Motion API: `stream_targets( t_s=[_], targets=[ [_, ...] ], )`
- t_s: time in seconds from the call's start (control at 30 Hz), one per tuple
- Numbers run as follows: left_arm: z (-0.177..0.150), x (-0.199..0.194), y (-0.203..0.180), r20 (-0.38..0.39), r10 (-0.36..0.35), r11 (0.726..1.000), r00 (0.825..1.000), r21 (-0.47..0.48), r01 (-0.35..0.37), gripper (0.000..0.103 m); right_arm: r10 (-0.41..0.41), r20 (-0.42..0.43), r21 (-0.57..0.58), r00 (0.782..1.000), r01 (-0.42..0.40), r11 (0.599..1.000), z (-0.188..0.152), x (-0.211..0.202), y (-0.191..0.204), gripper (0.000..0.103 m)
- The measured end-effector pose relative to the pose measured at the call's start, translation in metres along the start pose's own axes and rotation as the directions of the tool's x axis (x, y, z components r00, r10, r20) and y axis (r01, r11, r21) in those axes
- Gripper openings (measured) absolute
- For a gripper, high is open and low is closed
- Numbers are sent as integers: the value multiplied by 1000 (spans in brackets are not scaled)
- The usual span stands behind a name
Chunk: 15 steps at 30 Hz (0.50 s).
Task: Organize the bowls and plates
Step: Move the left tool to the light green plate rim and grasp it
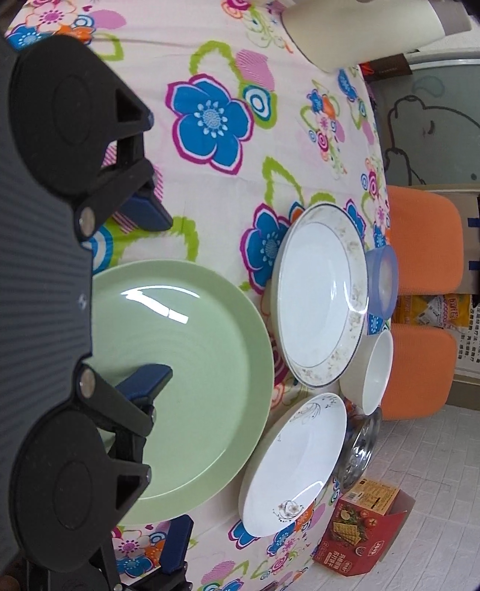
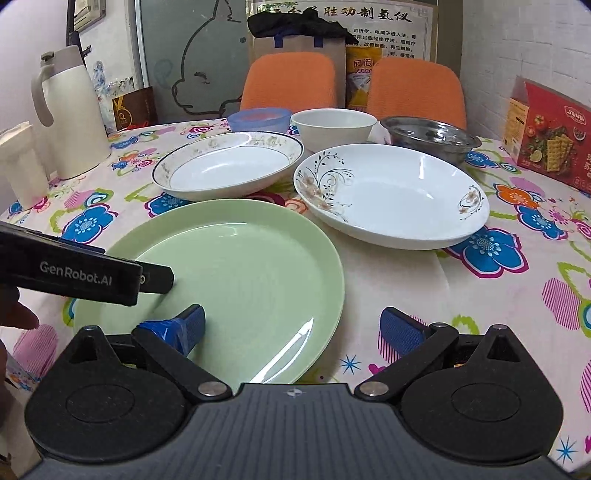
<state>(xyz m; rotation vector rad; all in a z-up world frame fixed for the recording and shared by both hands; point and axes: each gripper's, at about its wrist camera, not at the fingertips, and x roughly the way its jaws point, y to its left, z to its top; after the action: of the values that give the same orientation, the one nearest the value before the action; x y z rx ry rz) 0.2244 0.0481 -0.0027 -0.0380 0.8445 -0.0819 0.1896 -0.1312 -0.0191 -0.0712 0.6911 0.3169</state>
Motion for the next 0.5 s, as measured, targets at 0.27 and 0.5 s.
stream_targets(
  t_s=[0.27,0.5],
  targets=[
    [-5,-2,4,17,-53,997,998,60,52,77,17,59,-23,998,-16,1000,-6,2,0,91],
    [-4,-5,4,10,-90,992,996,92,88,65,62,40,-59,997,-60,996,-1,6,6,89]
  ],
)
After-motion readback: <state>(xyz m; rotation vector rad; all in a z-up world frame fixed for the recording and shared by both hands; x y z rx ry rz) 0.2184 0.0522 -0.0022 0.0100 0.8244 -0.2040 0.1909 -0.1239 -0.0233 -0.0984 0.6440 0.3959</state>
